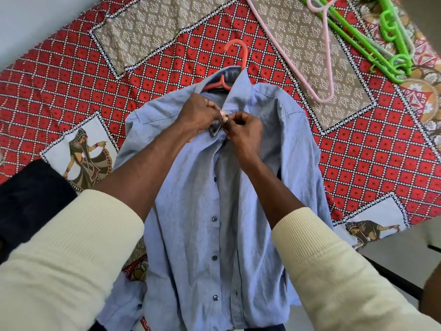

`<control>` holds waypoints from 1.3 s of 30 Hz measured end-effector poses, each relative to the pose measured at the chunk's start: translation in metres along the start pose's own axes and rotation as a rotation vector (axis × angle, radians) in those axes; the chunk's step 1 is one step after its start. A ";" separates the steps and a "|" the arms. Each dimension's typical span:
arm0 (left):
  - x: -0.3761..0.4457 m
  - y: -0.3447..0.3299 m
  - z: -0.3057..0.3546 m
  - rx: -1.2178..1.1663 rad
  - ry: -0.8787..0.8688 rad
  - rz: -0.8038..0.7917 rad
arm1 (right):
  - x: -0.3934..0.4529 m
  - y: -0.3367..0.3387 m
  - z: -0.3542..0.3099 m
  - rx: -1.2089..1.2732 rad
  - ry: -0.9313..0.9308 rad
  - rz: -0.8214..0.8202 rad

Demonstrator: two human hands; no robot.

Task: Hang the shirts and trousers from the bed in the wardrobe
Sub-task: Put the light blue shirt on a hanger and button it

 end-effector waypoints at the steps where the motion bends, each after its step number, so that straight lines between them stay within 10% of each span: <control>1: 0.000 -0.001 0.000 0.019 -0.021 -0.003 | 0.001 0.000 0.001 0.017 -0.016 -0.012; 8: 0.008 0.001 -0.001 0.203 -0.099 -0.135 | 0.001 0.001 -0.002 0.119 -0.063 -0.109; 16: 0.038 0.018 0.026 0.734 -0.324 -0.440 | 0.008 -0.003 -0.011 -0.692 0.752 -0.041; 21: 0.028 0.012 0.013 0.810 -0.967 0.112 | 0.011 0.011 -0.010 -0.613 0.545 0.168; 24: -0.012 0.012 -0.017 0.424 -0.751 0.365 | -0.030 0.017 0.007 -0.582 0.479 0.239; 30: -0.071 -0.036 -0.097 0.013 -0.355 0.235 | -0.079 0.014 0.059 -0.943 0.321 0.263; 39: -0.062 -0.042 -0.093 -0.016 -0.343 0.306 | -0.074 0.016 0.025 -0.886 0.629 0.408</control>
Point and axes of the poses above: each hand's wrist, its own x-axis towards the middle knuckle, its own y-axis out of the back of the hand, z = x × y, the point moved 3 cm from there along x, towards the middle knuckle, and after that the axes turned 15 degrees about -x, right-handed, at the moved point
